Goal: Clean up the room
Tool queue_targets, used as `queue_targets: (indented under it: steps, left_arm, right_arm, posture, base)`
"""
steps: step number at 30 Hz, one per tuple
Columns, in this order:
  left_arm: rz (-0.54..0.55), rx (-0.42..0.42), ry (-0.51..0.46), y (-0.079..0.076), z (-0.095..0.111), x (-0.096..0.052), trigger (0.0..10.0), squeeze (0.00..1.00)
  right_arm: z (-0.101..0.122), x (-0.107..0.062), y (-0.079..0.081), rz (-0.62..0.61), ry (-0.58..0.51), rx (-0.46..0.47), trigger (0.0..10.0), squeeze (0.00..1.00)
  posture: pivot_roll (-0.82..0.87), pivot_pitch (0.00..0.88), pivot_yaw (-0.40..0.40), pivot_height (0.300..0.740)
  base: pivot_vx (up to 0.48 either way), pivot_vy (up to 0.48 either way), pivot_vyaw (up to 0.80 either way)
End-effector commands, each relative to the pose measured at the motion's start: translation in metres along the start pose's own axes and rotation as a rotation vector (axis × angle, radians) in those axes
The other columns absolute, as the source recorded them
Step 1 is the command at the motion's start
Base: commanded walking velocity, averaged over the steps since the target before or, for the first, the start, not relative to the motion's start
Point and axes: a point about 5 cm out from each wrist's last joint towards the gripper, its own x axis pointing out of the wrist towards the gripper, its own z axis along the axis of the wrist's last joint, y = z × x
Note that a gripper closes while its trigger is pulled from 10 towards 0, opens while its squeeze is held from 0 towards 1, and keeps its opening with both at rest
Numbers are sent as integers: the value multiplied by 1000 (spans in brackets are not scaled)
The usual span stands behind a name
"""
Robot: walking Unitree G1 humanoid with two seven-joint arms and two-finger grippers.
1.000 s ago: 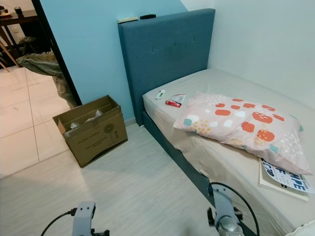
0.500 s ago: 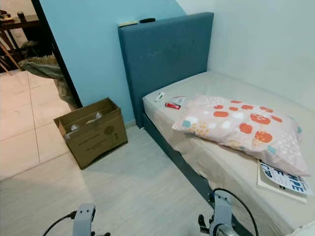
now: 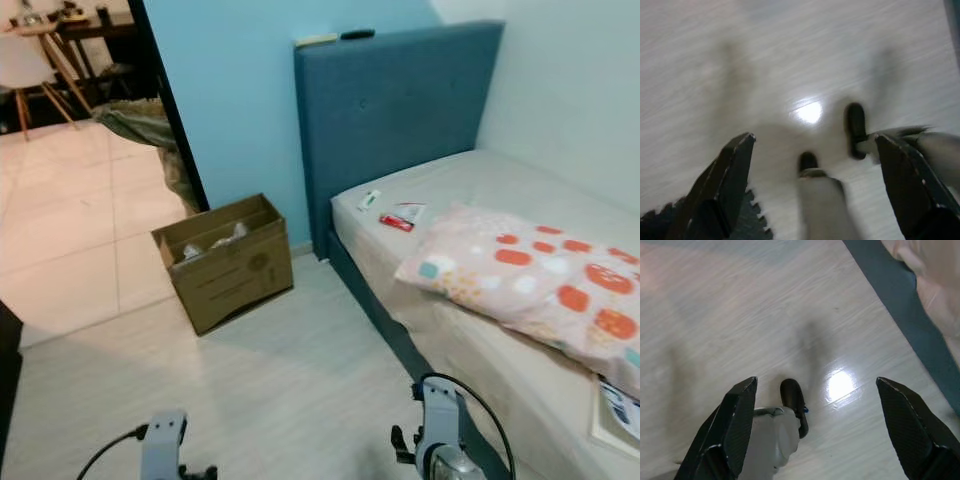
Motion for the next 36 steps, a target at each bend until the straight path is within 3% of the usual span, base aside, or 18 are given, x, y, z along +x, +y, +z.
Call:
queue_targets:
  steps: [1, 5, 9, 17, 23, 31, 36]
  left_arm:
    - [9, -3, 14, 3, -6, -2, 10000, 0]
    - [-1, -11, 6, 1, -5, -1, 10000, 0]
    - [-2, -10, 9, 1, -6, -1, 10000, 0]
    - [2, -9, 19, 3, -10, -2, 10000, 0]
    - [7, -8, 26, 4, -13, -3, 10000, 0]
    - [6, -8, 17, 2, -9, -2, 10000, 0]
    - [2, -7, 11, 0, -7, -1, 10000, 0]
  right_arm:
    - [8, 1, 2, 0, -22, -37, 10000, 0]
    - [27, 2, -1, -53, -86, -77, 10000, 0]
    - [32, 3, -2, -59, -93, -82, 10000, 0]
    - [33, 3, -2, -55, -84, -59, 10000, 0]
    - [36, 3, -1, -58, -112, -45, 10000, 0]
    - [47, 5, 10, -83, -136, -277, 10000, 0]
    - [47, 5, 10, -97, -128, -304, 10000, 0]
  posture:
    - [-119, 0, -3, 740]
    - [-123, 0, -5, 740]
    - [-121, 0, -6, 740]
    - [-116, 0, -7, 740]
    - [-117, 0, -5, 740]
    - [-121, 0, -6, 740]
    - [-124, 0, -5, 740]
  base:
    - [307, 0, 0]
    - [315, 0, 0]
    - [324, 0, 0]
    - [329, 0, -780]
    - [330, 0, 0]
    - [337, 0, 0]
    - [343, 0, 0]
